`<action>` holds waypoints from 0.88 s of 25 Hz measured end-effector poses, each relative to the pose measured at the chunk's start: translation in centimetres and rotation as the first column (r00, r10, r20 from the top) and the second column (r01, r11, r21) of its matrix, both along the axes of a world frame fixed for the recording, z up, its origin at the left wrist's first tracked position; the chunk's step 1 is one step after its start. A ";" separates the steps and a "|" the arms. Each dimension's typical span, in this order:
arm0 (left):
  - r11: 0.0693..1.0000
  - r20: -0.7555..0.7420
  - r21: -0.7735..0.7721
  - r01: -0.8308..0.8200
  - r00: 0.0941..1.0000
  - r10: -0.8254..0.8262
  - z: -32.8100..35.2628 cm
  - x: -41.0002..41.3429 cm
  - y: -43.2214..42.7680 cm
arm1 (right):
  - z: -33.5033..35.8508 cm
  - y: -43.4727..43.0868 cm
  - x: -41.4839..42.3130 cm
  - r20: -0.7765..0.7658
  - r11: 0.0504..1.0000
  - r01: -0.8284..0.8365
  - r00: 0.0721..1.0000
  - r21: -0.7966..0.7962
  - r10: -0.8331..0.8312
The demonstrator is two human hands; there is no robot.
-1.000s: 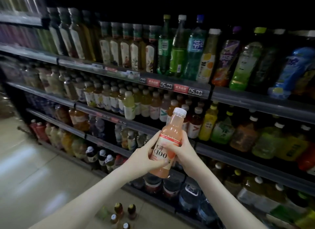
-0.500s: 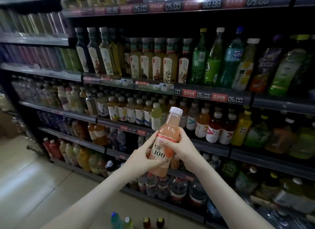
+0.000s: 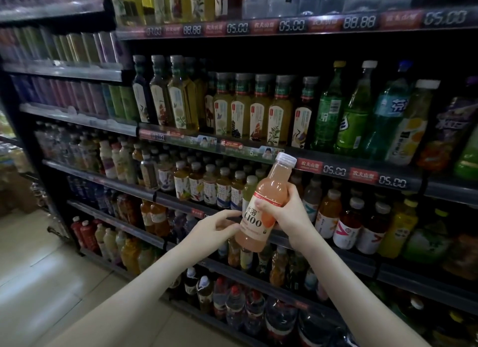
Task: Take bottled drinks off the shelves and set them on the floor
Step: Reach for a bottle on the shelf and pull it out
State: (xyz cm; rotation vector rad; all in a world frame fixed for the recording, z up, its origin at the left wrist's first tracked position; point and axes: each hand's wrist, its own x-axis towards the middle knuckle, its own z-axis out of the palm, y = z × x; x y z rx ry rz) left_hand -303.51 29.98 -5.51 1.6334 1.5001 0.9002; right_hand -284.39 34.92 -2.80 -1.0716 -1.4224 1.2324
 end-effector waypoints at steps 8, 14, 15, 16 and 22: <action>0.991 -0.050 -0.057 -0.120 0.992 0.117 -4.7 -4.2 5.9 | -5.1 4.4 -1.4 0.117 0.991 0.133 0.985 -0.009 -0.131; 0.982 -0.023 -0.007 0.190 0.982 -0.190 -5.1 -6.1 7.9 | -8.8 3.3 -6.6 0.282 0.995 0.096 0.955 -0.005 -0.091; 0.978 -0.046 0.020 0.205 0.978 -0.204 -5.3 -6.5 8.2 | -9.6 3.0 -7.9 0.329 0.998 0.065 0.942 -0.009 -0.059; 0.979 -0.061 0.032 0.203 0.978 -0.200 -5.8 -7.0 8.4 | -10.7 2.7 -9.2 0.368 0.999 0.036 0.930 -0.018 -0.027; 0.981 -0.168 -0.108 0.160 0.970 -0.177 -14.7 -12.3 8.4 | -21.8 1.4 -14.7 0.444 0.971 -0.082 0.878 -0.224 0.177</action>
